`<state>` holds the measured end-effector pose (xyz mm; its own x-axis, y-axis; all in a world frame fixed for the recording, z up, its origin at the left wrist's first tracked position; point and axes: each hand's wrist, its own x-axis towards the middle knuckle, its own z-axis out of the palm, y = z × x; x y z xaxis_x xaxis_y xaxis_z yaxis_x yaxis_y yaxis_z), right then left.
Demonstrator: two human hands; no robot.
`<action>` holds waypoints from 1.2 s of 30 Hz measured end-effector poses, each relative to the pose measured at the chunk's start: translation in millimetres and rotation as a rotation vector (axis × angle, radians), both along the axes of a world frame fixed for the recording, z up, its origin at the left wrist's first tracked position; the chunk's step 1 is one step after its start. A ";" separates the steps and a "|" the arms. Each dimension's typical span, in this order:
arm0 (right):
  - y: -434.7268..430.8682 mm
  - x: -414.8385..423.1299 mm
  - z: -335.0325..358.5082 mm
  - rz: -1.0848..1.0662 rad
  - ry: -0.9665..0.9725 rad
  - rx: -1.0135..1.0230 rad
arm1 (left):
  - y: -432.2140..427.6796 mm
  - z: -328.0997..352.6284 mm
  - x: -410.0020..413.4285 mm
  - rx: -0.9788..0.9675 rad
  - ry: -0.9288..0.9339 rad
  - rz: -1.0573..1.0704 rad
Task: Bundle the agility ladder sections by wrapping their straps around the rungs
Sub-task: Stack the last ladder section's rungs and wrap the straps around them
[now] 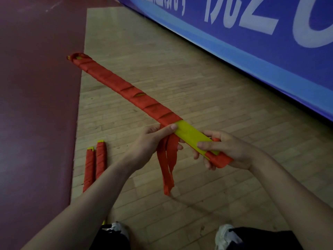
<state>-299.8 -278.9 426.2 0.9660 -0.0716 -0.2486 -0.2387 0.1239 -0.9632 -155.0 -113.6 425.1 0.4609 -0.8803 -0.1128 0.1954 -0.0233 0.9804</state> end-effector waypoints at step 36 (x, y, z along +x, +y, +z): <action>49.3 24.9 -49.4 -0.304 -0.167 -1.509 | -5.1 -14.6 -1.8 0.110 0.041 0.184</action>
